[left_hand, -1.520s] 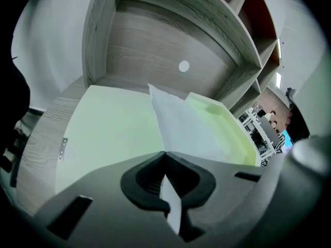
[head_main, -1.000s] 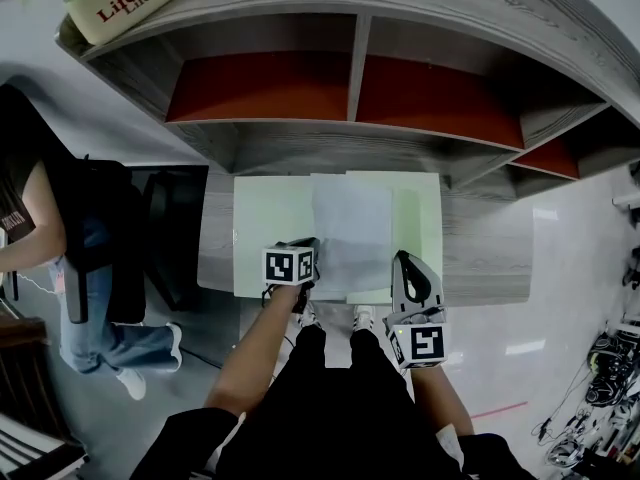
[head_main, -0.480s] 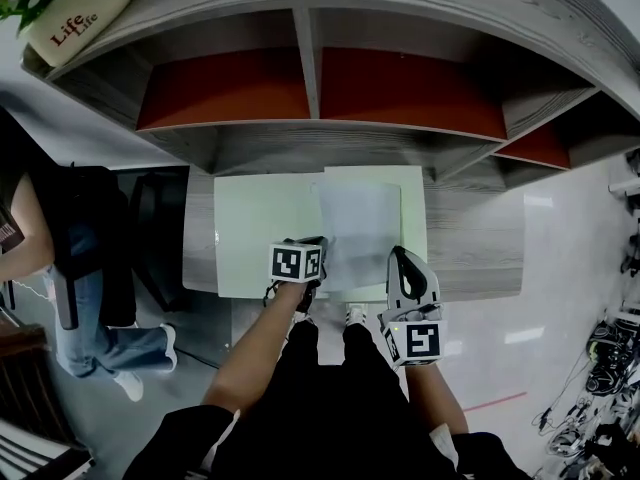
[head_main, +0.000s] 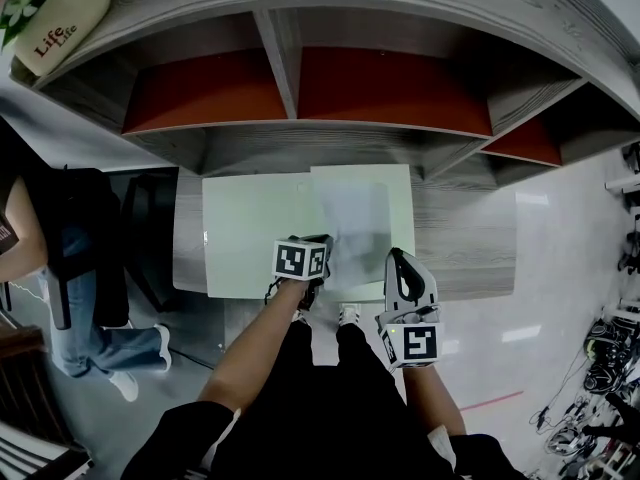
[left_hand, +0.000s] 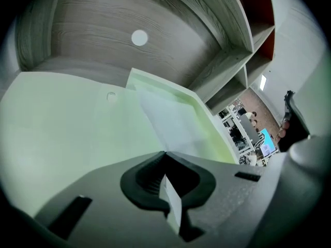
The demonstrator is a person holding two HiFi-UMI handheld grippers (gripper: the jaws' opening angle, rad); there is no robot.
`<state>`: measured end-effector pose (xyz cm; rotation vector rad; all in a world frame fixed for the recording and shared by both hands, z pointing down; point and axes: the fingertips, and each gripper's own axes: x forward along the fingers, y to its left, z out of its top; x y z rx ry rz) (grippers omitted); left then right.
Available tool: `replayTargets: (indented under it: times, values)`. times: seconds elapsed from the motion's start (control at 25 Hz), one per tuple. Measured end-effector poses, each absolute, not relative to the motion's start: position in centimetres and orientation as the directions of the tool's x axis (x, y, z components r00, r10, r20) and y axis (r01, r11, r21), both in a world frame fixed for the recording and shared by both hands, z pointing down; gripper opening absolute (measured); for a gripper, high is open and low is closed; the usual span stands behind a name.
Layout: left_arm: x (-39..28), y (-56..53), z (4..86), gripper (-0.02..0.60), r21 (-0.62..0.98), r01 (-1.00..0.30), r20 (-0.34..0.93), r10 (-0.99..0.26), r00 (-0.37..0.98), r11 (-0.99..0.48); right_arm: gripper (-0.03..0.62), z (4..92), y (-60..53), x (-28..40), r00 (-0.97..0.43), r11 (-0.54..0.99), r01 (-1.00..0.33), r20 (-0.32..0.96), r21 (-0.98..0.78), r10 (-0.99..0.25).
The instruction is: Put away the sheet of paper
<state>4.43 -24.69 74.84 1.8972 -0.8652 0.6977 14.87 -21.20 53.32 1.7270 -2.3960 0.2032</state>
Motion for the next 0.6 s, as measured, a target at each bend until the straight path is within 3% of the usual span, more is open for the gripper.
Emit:
replayTargets:
  times: [0.12,0.16,0.24,0.28,0.52,0.6]
  values:
    - [4.5,-24.6,75.1,0.013,0.491,-0.799,0.759,-0.28,0.588,-0.346,0.017,53.4,-21.0,15.3,-0.305,0.312,-0.95,0.228,-0.007,-0.925]
    - [4.8,-24.6,75.1,0.065,0.509,-0.788,0.75,-0.271,0.604,-0.346,0.017,53.4,-21.0,15.4,-0.305,0.312,-0.95,0.229,-0.008,-0.924]
    - [5.5,-24.4,74.8,0.262,0.561,-0.755,0.718,-0.254,0.648,-0.34,0.017,53.5,-20.8,15.4,-0.307,0.314,-0.949,0.229,-0.007,-0.924]
    - [5.5,-24.4,74.6,0.282,0.568,-0.75,0.709,-0.262,0.655,-0.338,0.017,53.4,-20.7,15.3,-0.31,0.317,-0.948,0.228,-0.005,-0.923]
    - [2.5,-25.3,72.3,0.302,0.484,-0.798,0.704,-0.382,0.599,-0.36,0.017,52.5,-20.8,14.1,-0.338,0.347,-0.938,0.209,0.007,-0.918]
    - [1.1,-25.5,70.2,0.269,0.446,-0.815,0.679,-0.454,0.577,-0.37,0.017,52.2,-20.7,13.5,-0.351,0.36,-0.933,0.2,0.007,-0.915]
